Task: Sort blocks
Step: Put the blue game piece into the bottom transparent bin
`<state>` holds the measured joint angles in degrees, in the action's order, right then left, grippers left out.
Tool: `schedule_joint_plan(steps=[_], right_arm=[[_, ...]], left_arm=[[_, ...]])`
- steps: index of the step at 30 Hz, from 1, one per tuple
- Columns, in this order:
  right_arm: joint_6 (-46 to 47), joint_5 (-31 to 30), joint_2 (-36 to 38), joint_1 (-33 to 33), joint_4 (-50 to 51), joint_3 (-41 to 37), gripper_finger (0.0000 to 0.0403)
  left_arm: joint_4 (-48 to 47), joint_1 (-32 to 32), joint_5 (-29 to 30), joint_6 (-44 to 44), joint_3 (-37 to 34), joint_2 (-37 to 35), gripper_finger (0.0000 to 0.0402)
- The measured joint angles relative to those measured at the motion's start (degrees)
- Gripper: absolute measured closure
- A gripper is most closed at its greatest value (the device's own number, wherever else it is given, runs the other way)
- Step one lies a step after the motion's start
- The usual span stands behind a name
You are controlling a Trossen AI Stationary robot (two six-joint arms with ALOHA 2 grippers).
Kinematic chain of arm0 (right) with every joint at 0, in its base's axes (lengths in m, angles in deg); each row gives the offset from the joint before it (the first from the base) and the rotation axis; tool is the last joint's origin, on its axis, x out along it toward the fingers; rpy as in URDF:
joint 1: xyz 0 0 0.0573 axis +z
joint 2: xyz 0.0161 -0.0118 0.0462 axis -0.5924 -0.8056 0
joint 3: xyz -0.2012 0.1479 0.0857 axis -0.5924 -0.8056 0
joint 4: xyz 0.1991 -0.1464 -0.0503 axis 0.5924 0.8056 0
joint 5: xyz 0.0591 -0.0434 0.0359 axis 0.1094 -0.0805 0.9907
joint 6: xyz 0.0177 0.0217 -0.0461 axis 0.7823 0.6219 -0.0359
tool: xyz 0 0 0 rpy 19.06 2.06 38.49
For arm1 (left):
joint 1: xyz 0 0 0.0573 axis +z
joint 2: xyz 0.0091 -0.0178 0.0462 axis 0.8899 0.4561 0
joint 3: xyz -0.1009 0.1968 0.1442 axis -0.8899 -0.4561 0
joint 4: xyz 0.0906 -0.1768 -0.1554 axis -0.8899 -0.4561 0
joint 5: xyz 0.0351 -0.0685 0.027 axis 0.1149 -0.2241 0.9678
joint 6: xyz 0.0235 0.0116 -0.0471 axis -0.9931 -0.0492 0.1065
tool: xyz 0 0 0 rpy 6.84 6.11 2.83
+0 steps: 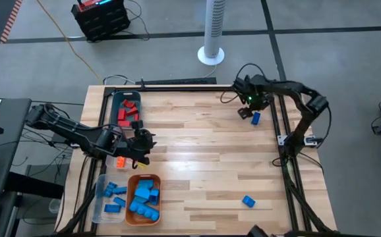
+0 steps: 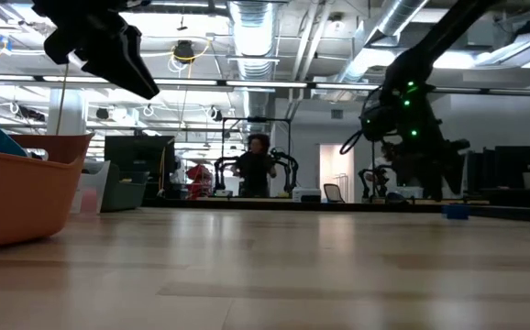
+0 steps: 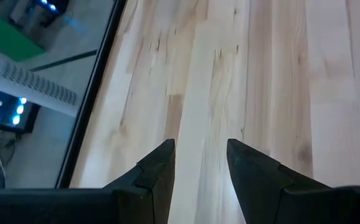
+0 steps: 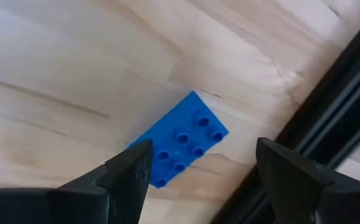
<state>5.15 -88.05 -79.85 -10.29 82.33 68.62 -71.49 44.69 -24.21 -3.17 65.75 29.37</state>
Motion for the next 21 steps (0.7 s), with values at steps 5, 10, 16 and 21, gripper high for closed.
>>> schedule_joint_plan(steps=[5,10,16,21], right_arm=[[1.8,1.7,7.2,0.5,-6.7,-6.9,0.0111],[5.6,5.3,16.3,-0.2,-15.2,-15.8,0.0111],[10.6,5.9,21.3,0.2,-22.7,-21.5,0.0111],[13.3,3.3,19.6,0.9,-22.7,-22.8,0.0111]], left_arm=[[-2.0,0.0,0.0,1.9,0.0,0.0,0.0263],[-3.4,-0.2,0.0,3.4,0.0,0.0,0.0263],[-1.7,-0.6,-0.9,3.3,0.0,0.0,0.0263],[-2.0,-0.6,-3.3,2.9,0.9,0.0,0.0263]])
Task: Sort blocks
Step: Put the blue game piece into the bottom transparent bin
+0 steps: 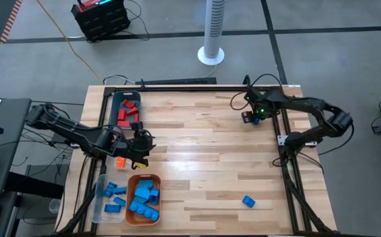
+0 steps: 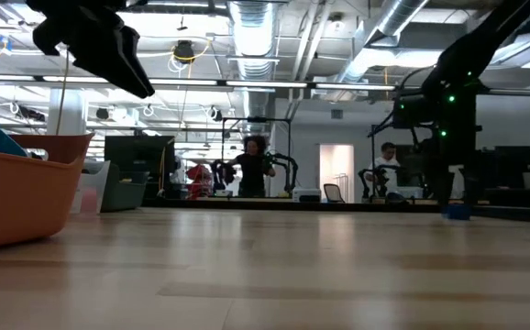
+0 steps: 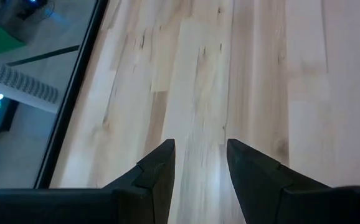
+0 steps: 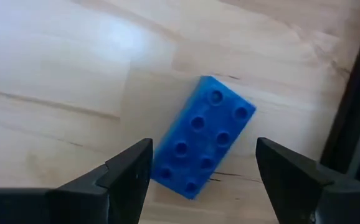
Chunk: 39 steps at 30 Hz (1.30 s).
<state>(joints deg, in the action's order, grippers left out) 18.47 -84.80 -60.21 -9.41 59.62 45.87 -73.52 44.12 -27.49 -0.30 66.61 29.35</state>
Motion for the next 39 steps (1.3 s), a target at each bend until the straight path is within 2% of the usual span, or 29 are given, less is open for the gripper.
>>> schedule_joint_plan(steps=[10,16,21,30,33,39], right_arm=[[-3.2,-0.7,-6.6,6.3,-5.0,0.1,0.0112],[-6.4,-4.7,-7.0,9.0,-5.0,0.3,0.0123],[-8.1,-6.7,-7.1,11.1,-4.6,0.9,0.017],[-9.7,-4.5,-6.8,13.6,-4.3,1.3,0.0321],[-9.7,-3.3,-7.0,14.9,-0.7,2.7,0.0334],[-9.5,-2.8,-4.6,19.8,4.0,8.0,0.032]], left_arm=[[0.0,0.0,-0.1,-1.9,1.0,0.0,0.0263],[-0.1,0.0,-0.1,-1.8,1.0,0.0,0.0262],[-0.3,0.0,-0.1,-1.1,1.0,0.0,0.0262],[-0.2,0.0,-0.1,-0.9,1.0,0.0,0.0262],[-0.2,0.0,-0.1,-0.8,1.0,0.0,0.0262],[-0.2,0.0,-0.1,-0.5,1.0,0.0,0.0262]])
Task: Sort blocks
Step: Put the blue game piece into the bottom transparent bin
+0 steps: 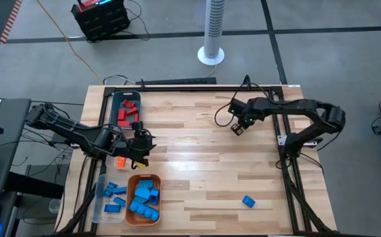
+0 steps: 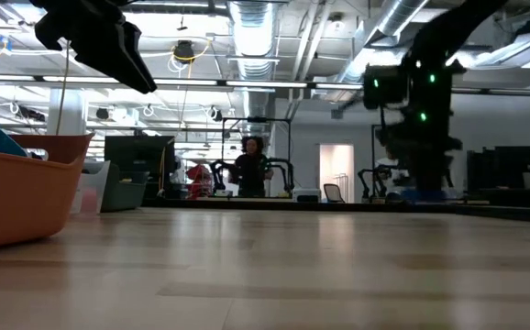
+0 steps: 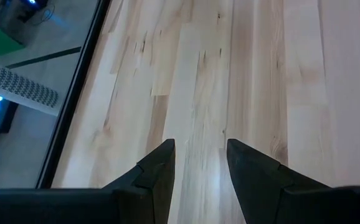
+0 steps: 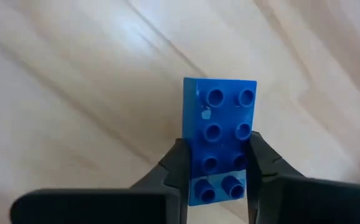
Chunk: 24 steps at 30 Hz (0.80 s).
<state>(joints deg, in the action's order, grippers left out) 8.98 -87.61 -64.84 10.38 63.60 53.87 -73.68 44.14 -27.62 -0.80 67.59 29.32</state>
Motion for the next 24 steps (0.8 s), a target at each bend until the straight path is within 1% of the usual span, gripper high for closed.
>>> schedule_joint_plan(steps=[2,4,7,11,14,16,18,21,22,24], right_arm=[[-0.5,-0.1,1.8,3.0,-1.4,1.1,0.0319],[-2.2,1.2,4.2,6.8,-6.3,1.4,0.0318],[-2.5,1.9,7.4,13.3,-17.3,0.3,0.0317],[-3.5,1.3,8.7,21.1,-30.4,-0.6,0.0317],[-6.7,0.9,8.0,25.6,-41.3,-1.0,0.0317],[-9.1,0.7,6.5,28.2,-47.7,-1.0,0.0317],[-12.3,0.6,4.8,30.8,-52.7,-1.1,0.0317],[-18.3,0.0,2.2,34.5,-59.3,-1.1,0.0317],[-20.3,-1.4,1.3,35.7,-61.4,-1.1,0.0317],[-24.7,-5.9,-0.6,38.1,-65.2,-1.1,0.0317]], left_arm=[[0.2,0.0,0.0,0.0,0.0,0.0,0.0262],[0.8,0.0,0.0,-0.7,0.0,0.0,0.0262],[4.8,0.0,0.0,-3.7,-1.1,0.0,0.0262],[10.5,0.0,-0.1,-9.1,-2.6,0.3,0.0262],[12.4,0.0,-0.5,-10.8,-2.6,0.6,0.0262],[13.8,0.0,-2.6,-10.7,-2.6,0.6,0.0262],[14.9,0.0,-5.2,-9.9,-2.6,0.6,0.0262],[19.1,0.0,-5.7,-7.2,-2.7,0.6,0.0262],[20.9,0.2,-5.7,-6.3,-2.7,0.6,0.0262],[24.3,0.5,-5.7,-5.8,-2.7,0.6,0.0261]])
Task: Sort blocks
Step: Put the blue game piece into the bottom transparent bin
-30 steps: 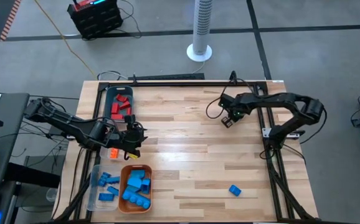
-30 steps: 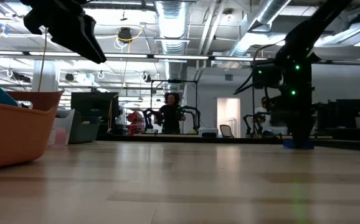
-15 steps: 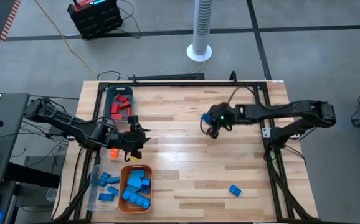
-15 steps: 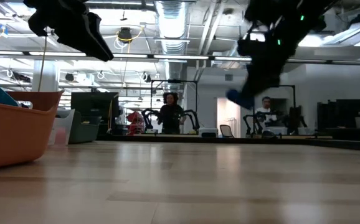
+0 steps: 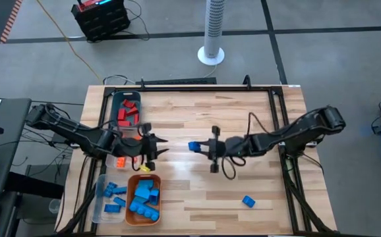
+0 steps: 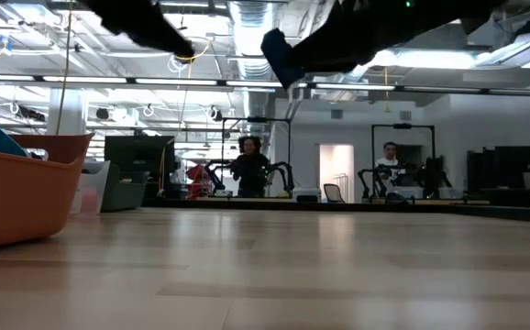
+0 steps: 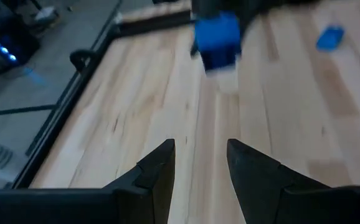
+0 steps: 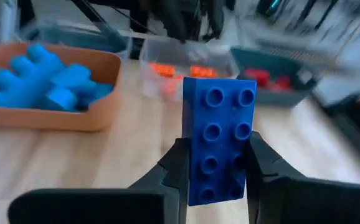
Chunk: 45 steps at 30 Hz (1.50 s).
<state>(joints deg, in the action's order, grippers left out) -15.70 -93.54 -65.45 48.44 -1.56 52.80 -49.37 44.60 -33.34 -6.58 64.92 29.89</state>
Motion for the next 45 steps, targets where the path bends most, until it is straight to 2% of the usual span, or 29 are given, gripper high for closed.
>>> schedule_joint_plan(steps=[4,7,11,16,19,26,33,41,45], right_arm=[[-7.9,-10.2,-1.3,3.5,-1.2,0.5,0.0317],[-8.4,-13.7,-1.0,4.6,-1.7,1.3,0.0317],[-9.7,-14.0,-0.9,5.1,-1.7,2.0,0.0317],[-9.8,-12.9,-1.2,5.9,-2.9,2.2,0.0316],[-9.8,-11.3,-1.2,6.0,-3.0,2.2,0.0316],[-9.9,-10.9,-1.2,6.6,-4.3,2.2,0.0316],[-10.3,-8.2,-1.2,6.6,-5.6,2.2,0.0316],[-12.2,-8.2,-1.2,6.6,-7.1,2.2,0.0316],[-12.3,-8.2,-1.2,6.7,-7.4,2.2,0.0316]], left_arm=[[4.6,-0.3,-2.1,-0.4,0.0,0.0,0.0255],[7.9,-0.6,-6.1,-1.6,0.0,0.0,0.0241],[15.6,-0.7,-10.5,-5.7,0.0,2.6,0.0205],[26.8,-0.8,-10.2,-10.3,0.0,7.9,0.0158],[33.3,-0.8,-9.8,-13.8,0.0,10.4,0.0145],[42.2,-0.8,-7.3,-18.3,0.0,15.5,0.0141],[50.2,-0.8,-0.3,-22.8,0.0,20.1,0.0141],[50.5,0.5,1.6,-15.9,0.0,20.4,0.0142],[50.2,1.1,-1.2,-14.8,0.0,20.4,0.0154]])
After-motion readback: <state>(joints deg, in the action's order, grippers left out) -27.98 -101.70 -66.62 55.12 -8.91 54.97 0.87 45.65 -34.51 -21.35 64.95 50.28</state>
